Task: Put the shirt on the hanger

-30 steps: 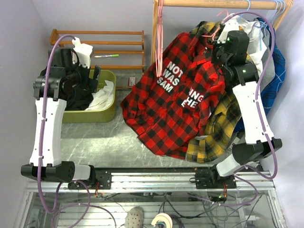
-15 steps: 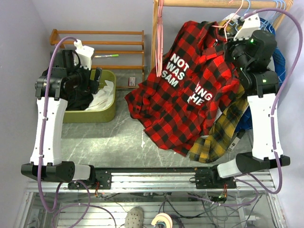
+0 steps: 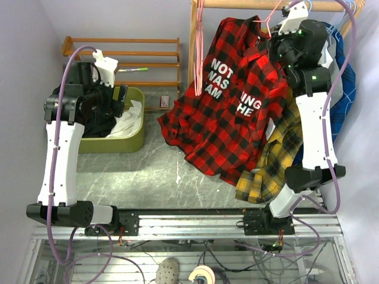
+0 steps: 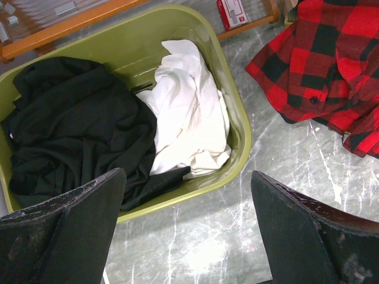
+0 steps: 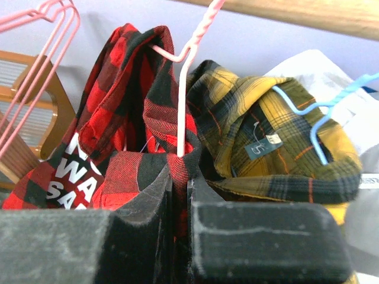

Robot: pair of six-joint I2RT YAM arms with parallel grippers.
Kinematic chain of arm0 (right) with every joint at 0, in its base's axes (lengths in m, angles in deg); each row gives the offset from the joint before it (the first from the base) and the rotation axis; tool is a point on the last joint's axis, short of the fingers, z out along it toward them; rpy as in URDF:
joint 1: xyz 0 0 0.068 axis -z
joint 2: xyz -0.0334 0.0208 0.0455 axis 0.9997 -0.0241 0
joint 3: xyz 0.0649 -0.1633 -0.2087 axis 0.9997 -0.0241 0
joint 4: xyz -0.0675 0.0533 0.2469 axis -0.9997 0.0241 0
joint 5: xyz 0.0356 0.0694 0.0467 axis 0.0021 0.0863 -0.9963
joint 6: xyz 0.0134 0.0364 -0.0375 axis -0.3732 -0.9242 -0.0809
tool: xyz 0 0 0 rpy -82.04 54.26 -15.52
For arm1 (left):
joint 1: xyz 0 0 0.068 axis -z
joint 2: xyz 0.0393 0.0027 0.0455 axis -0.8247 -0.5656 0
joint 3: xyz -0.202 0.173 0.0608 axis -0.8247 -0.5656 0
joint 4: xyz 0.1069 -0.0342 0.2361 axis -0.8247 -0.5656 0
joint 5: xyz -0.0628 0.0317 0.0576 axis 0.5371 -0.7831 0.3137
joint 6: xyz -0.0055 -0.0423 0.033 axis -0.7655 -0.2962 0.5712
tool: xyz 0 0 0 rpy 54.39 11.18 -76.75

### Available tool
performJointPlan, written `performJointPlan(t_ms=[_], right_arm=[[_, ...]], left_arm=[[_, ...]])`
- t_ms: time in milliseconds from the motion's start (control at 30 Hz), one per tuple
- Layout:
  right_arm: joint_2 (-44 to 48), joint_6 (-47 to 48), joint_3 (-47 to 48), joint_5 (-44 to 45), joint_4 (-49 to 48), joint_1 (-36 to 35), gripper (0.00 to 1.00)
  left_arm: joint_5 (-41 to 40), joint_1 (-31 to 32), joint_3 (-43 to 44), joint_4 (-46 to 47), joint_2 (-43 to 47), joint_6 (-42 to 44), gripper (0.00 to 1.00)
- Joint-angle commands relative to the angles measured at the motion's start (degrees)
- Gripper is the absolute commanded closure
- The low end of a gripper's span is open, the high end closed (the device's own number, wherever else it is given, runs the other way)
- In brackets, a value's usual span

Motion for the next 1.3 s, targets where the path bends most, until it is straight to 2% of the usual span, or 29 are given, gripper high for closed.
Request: performJointPlan(t_ms=[0,167,400,533,567,600,633,667,700,767,833,900,933,1000,1100,1267], right_arm=[[-2.1,0.0,3.7,0.4,-3.9,0.6,1.00],[-3.1,-0.9,2.6,-0.3,-4.3,1.1,1.00],[5.2,-4.5,-15.6,-2.6,-11.4,1.6,1.00],[7.5,-6.2,-19.0,-4.3,-11.7,1.6,1.00],[8.4,-6.7,-19.4,-4.5,-12.1,1.6,0.90],[9.6,-7.0,-20.2,-4.9,-12.8,1.6,0.64],[11.5,-7.5,-21.0,-4.8,-14.0,1.6,0.29],[13.5,-8.9,-21.8,-3.7,-15.3,1.4,0.05],[16.2,-10.7,-23.2,-1.7,-16.8,1.4,0.01],[24.7,-14.7,-29.5,5.7,-21.9,1.4,0.00],[32.6,-22.5,-38.8,16.1,-28.6,1.3,0.00],[36.3,-28.5,-41.3,20.6,-25.7,1.3,0.00],[36.5,-32.2,-40.1,22.2,-19.5,1.2,0.00],[38.2,-36.7,-40.2,24.8,-14.9,-0.5,0.00],[43.8,-40.7,-48.0,27.8,-15.8,-2.9,0.00],[49.8,-48.7,-58.9,24.3,-13.4,-4.2,0.00]], left_arm=[[1.9,-0.4,0.5,-0.2,0.1,-0.4,0.01],[1.9,-0.4,0.3,-0.3,-0.3,-0.3,0.01],[1.9,-0.5,-0.1,-0.2,-0.7,-0.1,0.01],[1.9,-0.5,-0.3,-0.2,-1.0,-0.1,0.01],[1.8,-0.6,-0.3,-0.1,-1.0,-0.1,0.01],[1.7,-0.6,-0.3,0.0,-0.9,-0.3,0.01],[1.7,-0.7,-0.4,0.0,-0.9,-0.3,0.01],[2.0,-1.0,-0.3,-0.1,-0.9,-0.3,0.01],[2.6,-1.2,-0.3,0.0,-0.9,-0.2,0.01],[3.1,-1.9,-0.9,0.8,-0.3,-0.4,0.01],[2.7,-2.7,-1.8,2.0,0.4,-0.7,0.01],[2.6,-4.7,-2.9,3.3,0.9,-1.1,0.01],[2.4,-5.6,-3.5,4.1,1.2,-1.2,0.01],[1.7,-6.8,-4.7,5.5,1.9,-1.6,0.01],[1.0,-8.2,-6.6,7.7,3.2,-2.1,0.01],[0.6,-10.7,-9.9,10.8,5.8,-3.0,0.01]])
